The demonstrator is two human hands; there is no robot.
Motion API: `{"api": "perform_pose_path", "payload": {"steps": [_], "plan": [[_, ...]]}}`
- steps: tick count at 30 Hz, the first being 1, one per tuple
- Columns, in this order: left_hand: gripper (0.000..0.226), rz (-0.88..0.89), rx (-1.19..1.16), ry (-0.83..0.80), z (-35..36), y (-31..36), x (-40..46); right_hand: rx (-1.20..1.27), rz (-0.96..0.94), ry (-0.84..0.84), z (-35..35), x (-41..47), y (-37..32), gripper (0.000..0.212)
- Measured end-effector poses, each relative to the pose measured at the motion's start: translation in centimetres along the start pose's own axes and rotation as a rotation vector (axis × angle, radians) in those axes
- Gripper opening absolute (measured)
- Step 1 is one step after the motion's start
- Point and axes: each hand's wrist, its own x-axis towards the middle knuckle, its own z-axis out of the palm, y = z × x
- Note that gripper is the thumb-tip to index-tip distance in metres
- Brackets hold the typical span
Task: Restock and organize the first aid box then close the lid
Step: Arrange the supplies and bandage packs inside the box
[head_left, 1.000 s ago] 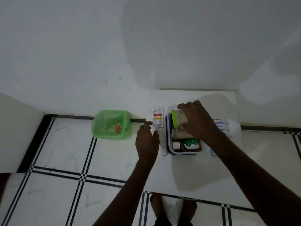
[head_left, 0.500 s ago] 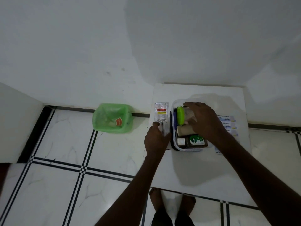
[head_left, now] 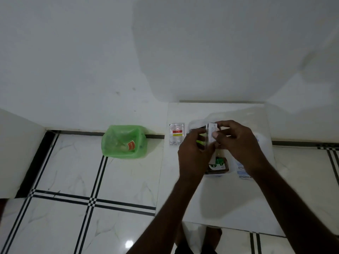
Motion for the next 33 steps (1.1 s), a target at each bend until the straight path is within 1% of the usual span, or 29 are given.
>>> {"api": "perform_pose_path", "payload": {"steps": [4,6,7,8,9,11,13,14,16,18,21,24,28,30,32,33], "plan": [[0.043,0.058,0.028,-0.199,0.3,-0.1,0.5,-0.121,-0.026,0.089,-1.0,0.3,1.0,0.036],[0.034,0.082,0.064,-0.257,0.0,-0.4,1.0,-0.181,-0.039,0.116,-1.3,0.6,1.3,0.033],[0.029,0.109,0.12,-0.255,0.0,-0.5,1.2,-0.226,-0.05,0.141,-1.5,0.7,1.5,0.031],[0.027,0.164,0.214,-0.212,-0.1,-0.7,1.4,-0.274,-0.064,0.173,-1.5,0.7,1.7,0.028],[0.03,0.248,0.343,-0.156,-0.1,-0.9,1.6,-0.309,-0.075,0.209,-1.4,0.8,1.8,0.026],[0.046,0.381,0.587,-0.12,0.3,-1.2,1.9,-0.369,-0.085,0.263,-1.3,0.9,2.0,0.028],[0.056,0.409,0.733,-0.161,0.8,-1.7,1.6,-0.446,-0.105,0.272,-0.9,1.0,2.1,0.033],[0.057,0.421,0.783,-0.184,1.0,-2.2,1.5,-0.491,-0.115,0.267,-0.6,1.1,2.1,0.035],[0.051,0.465,0.842,-0.201,0.8,-3.1,1.9,-0.597,-0.115,0.242,0.1,1.3,2.1,0.036],[0.054,0.496,0.88,-0.188,0.1,-3.9,2.8,-0.689,-0.105,0.231,0.9,1.4,2.0,0.037],[0.057,0.498,0.901,-0.174,-0.7,-4.2,3.9,-0.73,-0.1,0.22,1.7,1.7,2.6,0.04],[0.057,0.489,0.907,-0.167,-0.9,-4.0,4.1,-0.692,-0.117,0.217,1.6,1.9,3.7,0.049],[0.055,0.468,0.864,-0.166,-1.0,-4.3,3.7,-0.614,-0.238,0.249,0.8,0.8,5.3,0.055],[0.055,0.449,0.815,-0.197,-0.7,-4.3,3.7,-0.678,-0.248,0.161,0.5,-0.1,6.1,0.062],[0.059,0.412,0.762,-0.25,-0.5,-4.2,3.7,-0.732,-0.203,0.062,0.6,-0.4,6.8,0.07],[0.061,0.397,0.743,-0.269,-0.4,-4.0,3.6,-0.737,-0.189,0.047,0.8,-0.3,7.0,0.072]]}}
